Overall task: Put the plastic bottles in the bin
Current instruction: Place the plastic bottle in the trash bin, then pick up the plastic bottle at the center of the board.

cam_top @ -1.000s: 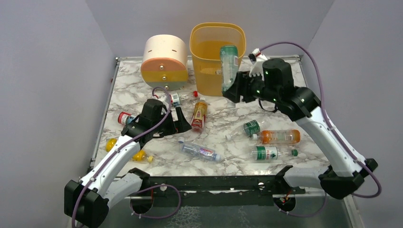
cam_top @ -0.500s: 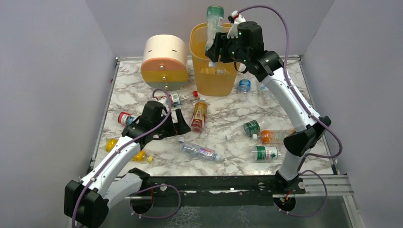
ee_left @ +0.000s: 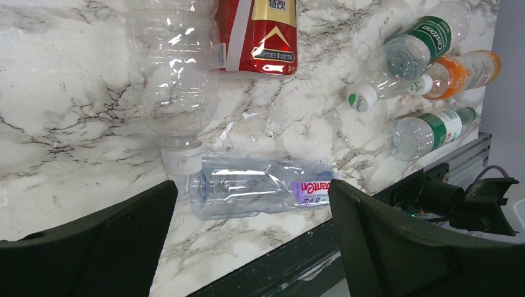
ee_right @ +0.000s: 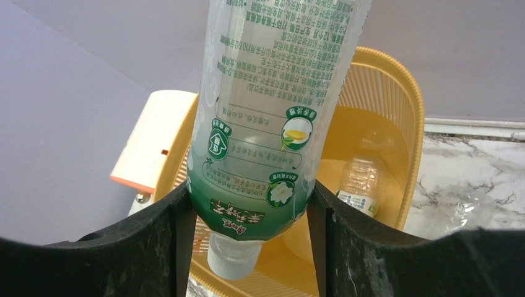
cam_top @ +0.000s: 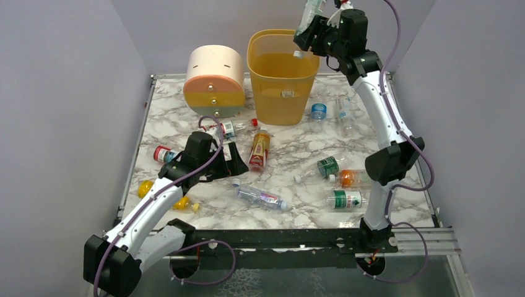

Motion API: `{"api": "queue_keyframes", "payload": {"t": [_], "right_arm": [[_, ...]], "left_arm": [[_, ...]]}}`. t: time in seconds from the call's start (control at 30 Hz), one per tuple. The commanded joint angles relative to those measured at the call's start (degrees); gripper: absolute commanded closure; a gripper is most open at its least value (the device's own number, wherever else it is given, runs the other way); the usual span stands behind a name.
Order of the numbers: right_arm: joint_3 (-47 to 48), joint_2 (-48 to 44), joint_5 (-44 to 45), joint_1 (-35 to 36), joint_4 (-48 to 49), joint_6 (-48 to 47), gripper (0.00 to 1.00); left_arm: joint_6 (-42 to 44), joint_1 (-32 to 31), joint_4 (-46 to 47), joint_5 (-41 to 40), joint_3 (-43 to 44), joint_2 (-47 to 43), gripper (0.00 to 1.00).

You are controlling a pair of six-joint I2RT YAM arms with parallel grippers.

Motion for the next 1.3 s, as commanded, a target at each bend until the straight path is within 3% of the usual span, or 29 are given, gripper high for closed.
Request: {"api": "queue_keyframes", "payload": {"t": [0.0,0.13,0.27,0.3,0.43,0.7,1.07,1.27], "right_arm": [[5.39,3.31,-2.54,-0.64,-0.05,-0.65,0.47],[4.92,4.21,-1.23,-0.88,-1.17,-2.18,0.42],[2.2,3.06,1.93,-1.01,-2.28,-3.46,0.25],[1.47,2.54,2.38,-1.05,-2.49,-3.74,0.14],[-0.32,-0.37,3.02,-1.15,-2.78,-4.98,0.0],[-0.66,-7.77,-0.47,-1.06,-7.19,-5.0,0.0],[-36.46,-33.26,-13.5,-0.41,-1.39,-0.54,0.1],[-50.79,-42.11,-15.87,-0.26,-0.84,0.3,0.11]], "left_arm": [[0.29,-0.42,-0.1,-0.49,0.23,-1.38,0.01],[0.42,-0.41,-0.44,-0.77,0.27,-1.64,0.01],[0.31,-0.41,-0.39,-0.98,0.27,-1.47,0.01],[0.33,-0.41,-0.33,-1.02,0.35,-1.42,0.01],[0.54,-0.44,-0.32,-1.49,1.02,-0.91,0.01],[2.36,-0.43,-0.4,-2.87,2.79,2.51,0.01],[5.04,-0.41,-0.08,-8.7,4.64,9.67,0.01],[5.48,-0.52,1.21,-10.69,4.95,14.28,0.08]]}}
